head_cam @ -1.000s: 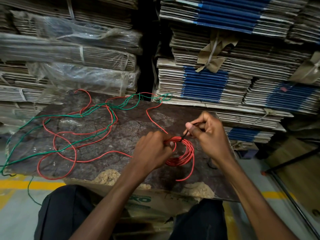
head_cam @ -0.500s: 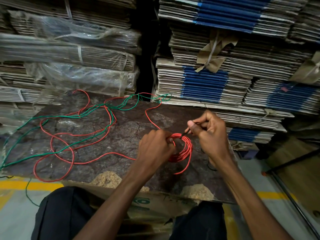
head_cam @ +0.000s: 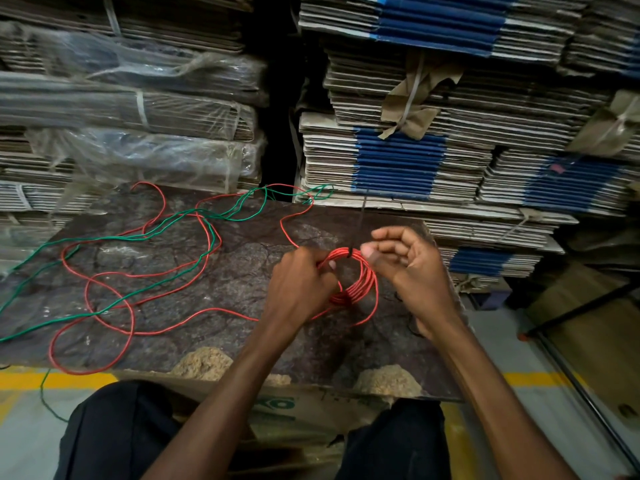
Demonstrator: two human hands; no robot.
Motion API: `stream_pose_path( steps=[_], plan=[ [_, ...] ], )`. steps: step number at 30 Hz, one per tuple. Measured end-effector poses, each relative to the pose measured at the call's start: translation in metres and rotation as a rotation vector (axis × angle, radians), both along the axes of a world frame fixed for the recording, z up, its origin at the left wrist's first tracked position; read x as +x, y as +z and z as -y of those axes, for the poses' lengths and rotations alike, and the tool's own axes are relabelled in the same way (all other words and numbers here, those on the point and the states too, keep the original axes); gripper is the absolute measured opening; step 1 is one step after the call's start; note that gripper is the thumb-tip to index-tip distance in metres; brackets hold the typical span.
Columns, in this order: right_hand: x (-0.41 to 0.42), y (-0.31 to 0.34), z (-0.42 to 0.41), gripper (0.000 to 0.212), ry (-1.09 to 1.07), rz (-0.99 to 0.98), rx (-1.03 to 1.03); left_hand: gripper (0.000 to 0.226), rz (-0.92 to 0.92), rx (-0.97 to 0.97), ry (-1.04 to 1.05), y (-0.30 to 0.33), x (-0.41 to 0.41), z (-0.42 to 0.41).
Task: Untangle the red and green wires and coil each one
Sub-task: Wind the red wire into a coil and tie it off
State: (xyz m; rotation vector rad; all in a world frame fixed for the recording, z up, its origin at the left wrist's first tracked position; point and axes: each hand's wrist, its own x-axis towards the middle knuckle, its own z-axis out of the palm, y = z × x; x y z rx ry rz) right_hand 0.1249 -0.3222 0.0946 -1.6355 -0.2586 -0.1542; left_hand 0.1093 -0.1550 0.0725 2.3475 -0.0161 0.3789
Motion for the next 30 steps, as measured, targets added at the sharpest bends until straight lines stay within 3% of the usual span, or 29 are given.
stream_pose_path(
  steps=[5, 11, 14, 17, 21, 24, 26, 28, 30],
  plan=[
    [0.0, -0.01, 0.007, 0.029, 0.062, -0.104, -0.045, 0.034, -0.123, -0.293, -0.04, -0.009, 0.013, 0.0],
    [0.017, -0.01, 0.036, 0.033, 0.121, -0.281, 0.07, 0.023, -0.302, -0.782, -0.094, -0.009, 0.036, 0.023],
    [0.044, -0.017, 0.051, 0.032, 0.008, -0.26, 0.105, 0.016, -0.348, -0.823, -0.173, -0.011, 0.061, 0.039],
    [0.08, -0.024, 0.069, 0.029, -0.077, -0.264, 0.094, 0.008, -0.315, -0.725, -0.3, -0.019, 0.095, 0.051],
    [0.136, -0.042, 0.09, 0.029, -0.163, -0.268, -0.028, 0.044, -0.319, -0.348, -0.357, -0.049, 0.151, 0.066],
    [0.173, -0.064, 0.1, 0.033, -0.204, -0.27, -0.171, 0.045, -0.332, -0.04, -0.354, -0.043, 0.164, 0.077],
    [0.19, -0.075, 0.105, 0.034, -0.227, -0.204, -0.37, 0.04, -0.338, 0.145, -0.345, -0.046, 0.17, 0.085],
    [0.199, -0.081, 0.11, 0.034, -0.234, -0.099, -0.659, 0.051, -0.329, 0.308, -0.354, -0.054, 0.178, 0.09],
    [0.202, -0.085, 0.113, 0.034, -0.245, -0.052, -0.788, 0.062, -0.31, 0.4, -0.356, -0.06, 0.184, 0.093]
  ],
)
